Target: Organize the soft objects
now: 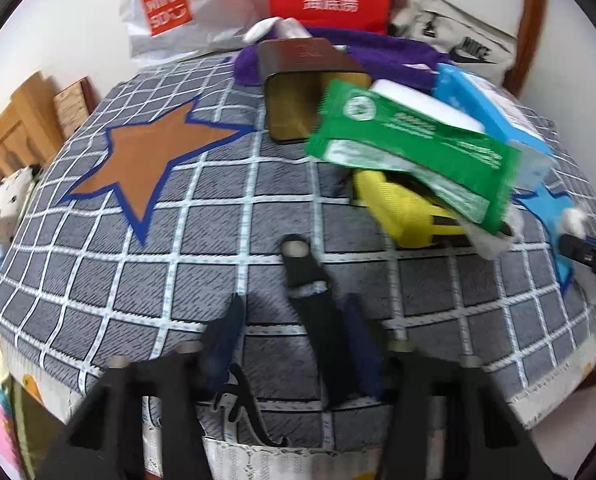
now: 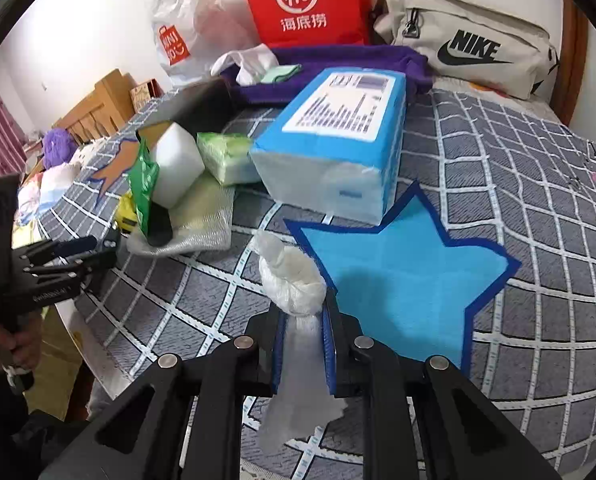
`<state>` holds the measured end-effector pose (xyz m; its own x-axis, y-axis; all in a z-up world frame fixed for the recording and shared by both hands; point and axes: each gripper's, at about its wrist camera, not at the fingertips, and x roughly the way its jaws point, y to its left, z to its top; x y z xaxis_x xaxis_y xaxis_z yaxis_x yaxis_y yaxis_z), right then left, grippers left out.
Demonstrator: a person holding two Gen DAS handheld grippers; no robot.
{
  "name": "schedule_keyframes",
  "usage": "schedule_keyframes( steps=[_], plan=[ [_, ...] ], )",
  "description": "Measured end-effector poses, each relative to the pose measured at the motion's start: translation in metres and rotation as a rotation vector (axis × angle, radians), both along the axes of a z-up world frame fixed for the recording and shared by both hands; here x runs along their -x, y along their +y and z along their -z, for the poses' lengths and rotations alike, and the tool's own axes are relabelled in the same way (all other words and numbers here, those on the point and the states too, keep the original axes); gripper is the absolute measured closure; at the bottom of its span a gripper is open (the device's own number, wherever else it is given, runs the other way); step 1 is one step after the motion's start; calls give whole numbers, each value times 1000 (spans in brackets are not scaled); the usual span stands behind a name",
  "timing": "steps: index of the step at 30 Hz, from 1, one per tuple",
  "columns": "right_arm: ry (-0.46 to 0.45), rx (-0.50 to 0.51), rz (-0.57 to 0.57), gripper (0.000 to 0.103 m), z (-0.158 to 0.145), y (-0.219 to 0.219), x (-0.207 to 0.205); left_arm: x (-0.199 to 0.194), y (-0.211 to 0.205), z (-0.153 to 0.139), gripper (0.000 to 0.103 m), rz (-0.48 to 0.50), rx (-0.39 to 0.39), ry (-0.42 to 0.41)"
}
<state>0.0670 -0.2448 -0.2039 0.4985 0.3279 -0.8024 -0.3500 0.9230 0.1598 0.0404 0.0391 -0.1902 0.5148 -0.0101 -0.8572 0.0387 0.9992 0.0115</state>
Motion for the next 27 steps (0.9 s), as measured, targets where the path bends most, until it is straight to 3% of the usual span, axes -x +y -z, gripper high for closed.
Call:
schedule_keyframes(
  steps=[3, 7, 8, 11, 15, 20, 24, 27],
  plan=[
    [24, 0, -7, 86, 10, 4, -3, 3, -9, -1, 80, 33, -33, -11],
    [15, -15, -18, 87, 6, 6, -3, -2, -2, -4, 84, 23, 34, 5],
    [11, -17, -18, 87, 4, 6, -3, -3, -1, -6, 93, 18, 39, 3],
    [-3, -32, -23, 87, -5, 5, -2, -6, 4, -13, 95, 22, 74, 5],
    [-10, -35, -28, 87, -12, 8, -5, -7, 3, -10, 95, 23, 41, 34],
    [-11, -45, -22, 87, -14, 7, -7, -2, 8, -4, 73, 22, 53, 81],
    [3, -44, -18, 87, -9, 6, -8, 3, 4, -2, 67, 9, 49, 70],
    [7, -46, -20, 87, -8, 7, -9, 7, -10, -1, 66, 49, 5, 59]
  ],
)
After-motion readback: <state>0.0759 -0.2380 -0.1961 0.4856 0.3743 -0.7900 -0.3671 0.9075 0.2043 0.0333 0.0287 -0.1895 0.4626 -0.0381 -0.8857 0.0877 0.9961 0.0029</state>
